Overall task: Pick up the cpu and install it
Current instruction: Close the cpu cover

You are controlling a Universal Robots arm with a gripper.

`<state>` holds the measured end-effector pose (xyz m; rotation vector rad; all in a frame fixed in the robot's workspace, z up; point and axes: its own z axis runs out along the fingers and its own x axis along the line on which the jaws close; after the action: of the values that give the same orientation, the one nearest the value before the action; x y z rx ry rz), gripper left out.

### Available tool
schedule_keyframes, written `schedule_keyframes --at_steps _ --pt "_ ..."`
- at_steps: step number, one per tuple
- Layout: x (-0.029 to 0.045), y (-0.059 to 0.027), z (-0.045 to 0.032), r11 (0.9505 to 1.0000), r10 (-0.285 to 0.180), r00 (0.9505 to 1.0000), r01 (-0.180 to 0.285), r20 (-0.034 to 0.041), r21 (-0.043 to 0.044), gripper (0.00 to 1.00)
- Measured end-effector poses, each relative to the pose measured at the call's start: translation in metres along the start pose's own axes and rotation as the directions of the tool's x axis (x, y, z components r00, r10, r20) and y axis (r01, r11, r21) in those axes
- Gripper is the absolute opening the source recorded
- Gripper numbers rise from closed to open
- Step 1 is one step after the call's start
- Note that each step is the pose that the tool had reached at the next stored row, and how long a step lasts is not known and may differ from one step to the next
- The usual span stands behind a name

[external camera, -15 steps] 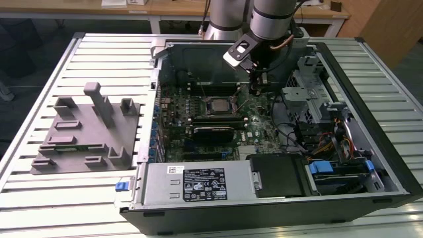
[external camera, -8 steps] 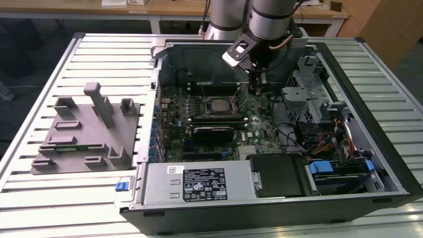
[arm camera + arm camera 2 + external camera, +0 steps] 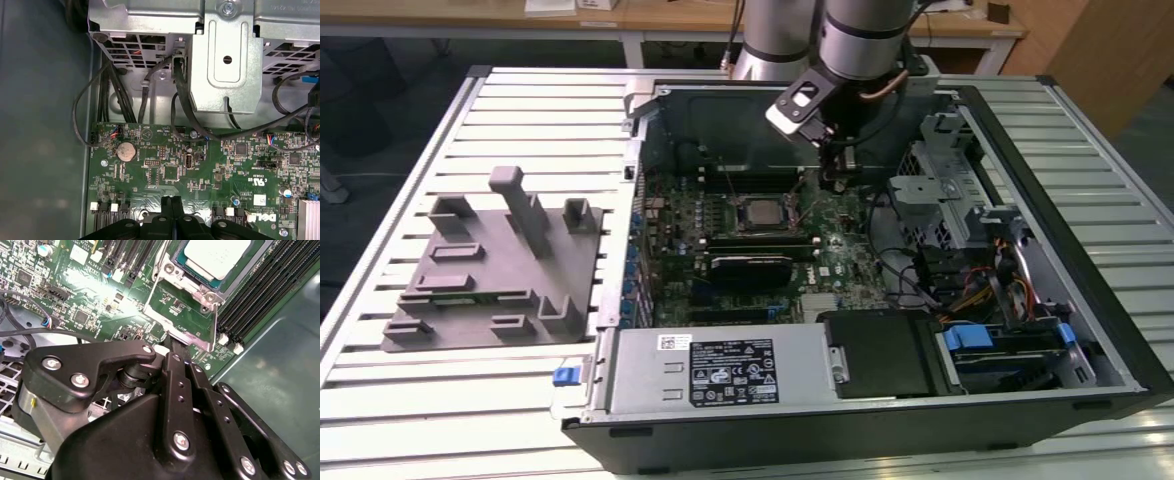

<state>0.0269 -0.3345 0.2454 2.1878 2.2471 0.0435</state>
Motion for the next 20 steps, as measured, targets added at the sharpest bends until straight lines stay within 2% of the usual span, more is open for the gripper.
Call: schedule_keyframes --at_steps 20 --pt "0.0004 -0.016 0.0012 1.0 0.0 1.0 0.0 0.0001 0.0 0.11"
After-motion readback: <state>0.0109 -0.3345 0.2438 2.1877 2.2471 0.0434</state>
